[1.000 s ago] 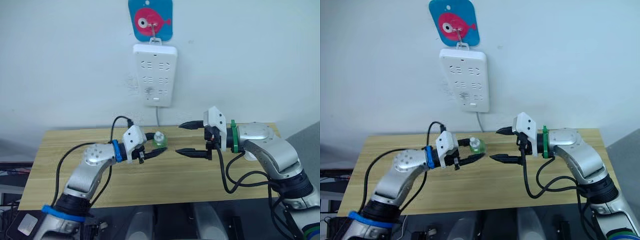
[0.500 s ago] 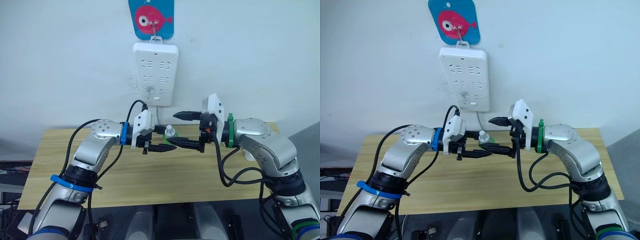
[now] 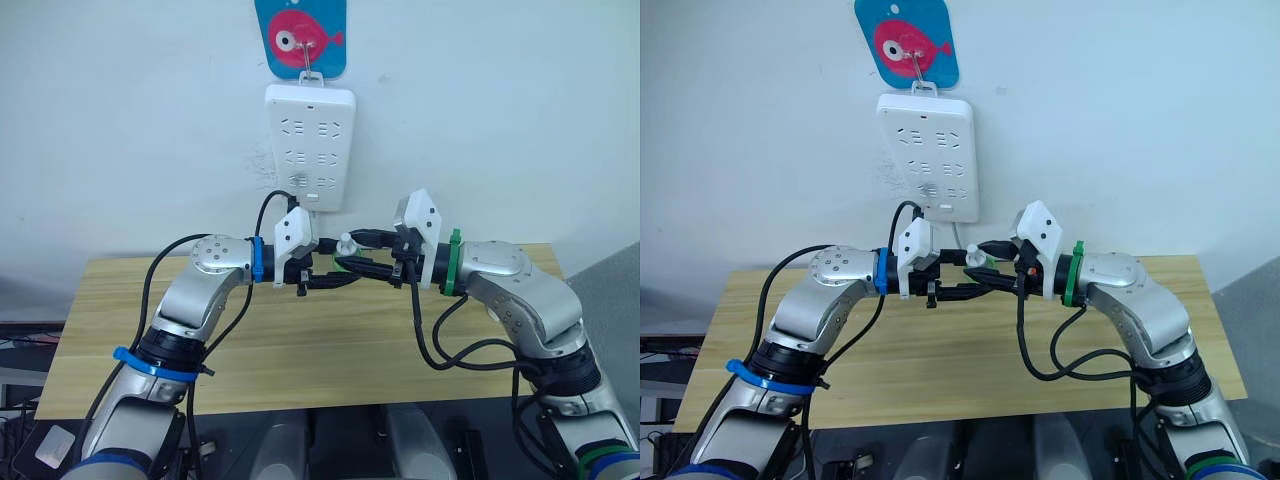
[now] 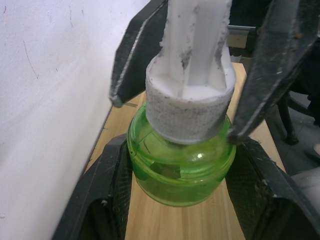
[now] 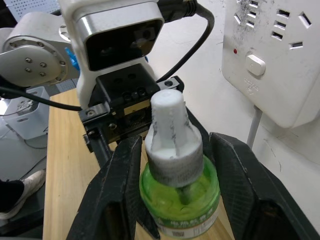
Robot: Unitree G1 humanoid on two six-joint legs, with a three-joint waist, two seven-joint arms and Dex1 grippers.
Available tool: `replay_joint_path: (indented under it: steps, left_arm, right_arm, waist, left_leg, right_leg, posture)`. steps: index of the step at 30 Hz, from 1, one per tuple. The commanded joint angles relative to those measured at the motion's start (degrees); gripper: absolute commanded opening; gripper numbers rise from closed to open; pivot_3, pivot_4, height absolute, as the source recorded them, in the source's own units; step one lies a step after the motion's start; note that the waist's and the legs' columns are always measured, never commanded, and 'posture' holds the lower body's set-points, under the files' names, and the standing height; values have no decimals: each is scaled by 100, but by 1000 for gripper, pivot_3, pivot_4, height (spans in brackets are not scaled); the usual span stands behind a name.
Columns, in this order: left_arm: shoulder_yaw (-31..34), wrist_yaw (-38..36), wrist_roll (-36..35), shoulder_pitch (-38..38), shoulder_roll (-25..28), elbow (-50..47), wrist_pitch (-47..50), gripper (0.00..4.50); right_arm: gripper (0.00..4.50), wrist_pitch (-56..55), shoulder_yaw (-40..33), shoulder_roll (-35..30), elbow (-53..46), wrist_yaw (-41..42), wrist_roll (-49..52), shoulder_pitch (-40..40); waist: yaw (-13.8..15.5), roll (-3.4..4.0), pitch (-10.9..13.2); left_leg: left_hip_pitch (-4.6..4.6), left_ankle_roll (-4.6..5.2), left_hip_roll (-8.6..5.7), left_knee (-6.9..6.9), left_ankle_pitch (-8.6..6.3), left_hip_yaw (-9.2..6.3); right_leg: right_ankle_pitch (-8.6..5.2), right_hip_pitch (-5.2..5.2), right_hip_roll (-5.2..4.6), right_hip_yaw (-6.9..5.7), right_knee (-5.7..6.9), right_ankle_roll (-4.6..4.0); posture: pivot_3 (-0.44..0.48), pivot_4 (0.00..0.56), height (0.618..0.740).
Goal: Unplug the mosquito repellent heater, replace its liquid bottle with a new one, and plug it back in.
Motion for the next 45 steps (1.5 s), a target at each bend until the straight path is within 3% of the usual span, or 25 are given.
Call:
replay_joint_path:
  steps: [1, 2, 7, 12, 16, 23, 29, 34, 39, 45]
  left_arm:
    - [153, 71, -92, 58, 6, -289, 33, 2242]
    - [161, 78, -96, 71, 9, -310, 44, 2242]
    - [186, 82, -110, 170, 44, -421, 84, 2242]
    - [112, 75, -62, 357, 58, -633, 8, 2242]
    - [-13, -139, -83, 687, 100, -995, -244, 2242]
    - [-186, -699, -180, 1044, 269, -1402, -567, 2242]
    - [-227, -780, -161, 1194, 334, -1561, -571, 2242]
    - [-84, -641, -124, 1175, 310, -1364, -556, 2242]
    - [42, -495, -63, 1145, 307, -1094, -602, 2242]
    - [173, -221, 63, 1061, 243, -698, -723, 2242]
  right_arm:
    - [2212, -188, 2, 97, -186, -120, -84, 61]
    - [2212, -190, -14, 136, -175, -145, -77, 60]
    - [1088, -193, -50, 166, -213, -53, 23, 66]
    - [1086, -258, -57, 136, -232, 250, 187, 109]
    - [1086, -513, 151, 6, -27, 1527, 597, -21]
    - [1086, -1702, 744, 271, 1700, 3718, 249, -927]
    - [1086, -2335, 734, 530, 2657, 4286, -89, -1475]
    - [2662, -2136, 451, 229, 2375, 4027, -106, -1235]
    - [4391, -1657, 38, -235, 1501, 3363, -11, -556]
    - [4391, -1121, -279, -454, 264, 2019, -131, 314]
  waist:
    - [2, 0, -1]
    - [3, 0, -1]
    - [7, -1, -9]
    - [19, -1, -15]
    - [39, 0, -21]
    - [71, -9, -48]
    - [101, -12, -55]
    - [167, -13, -56]
    - [235, -13, -58]
    - [207, -13, -61]
  left_leg:
    - [0, -1, 0, 0, 0, 0]
    - [1, -1, 0, 0, 1, -1]
    - [1, -3, -1, 1, 2, -1]
    - [2, -3, -1, 2, 2, -1]
    - [2, -3, -1, 2, 2, 0]
    - [12, -17, 3, 3, 14, 1]
    - [9, -23, 3, 4, 18, -6]
    - [7, -23, 3, 7, 18, -9]
    - [8, -25, 3, 9, 19, -9]
    - [8, -24, 2, 9, 19, -3]
  right_leg:
    - [0, 0, 0, -1, 1, 0]
    - [0, 0, 0, -1, 3, 0]
    - [0, 0, 0, -1, 6, 0]
    - [0, 0, 0, -1, 6, 0]
    - [0, 0, 0, -1, 7, 0]
    - [13, 5, 7, -2, 14, -12]
    - [13, 3, 7, -6, 15, -12]
    - [14, 2, 4, -7, 14, -12]
    - [14, 3, 5, -7, 18, -13]
    - [14, 2, 5, -3, 21, -13]
  posture:
    - [-45, 233, 740]
    - [-45, 233, 740]
    - [-40, 230, 740]
    - [-22, 219, 740]
    - [4, 210, 740]
    - [74, 204, 740]
    - [80, 210, 740]
    - [66, 220, 740]
    - [43, 223, 740]
    - [22, 229, 740]
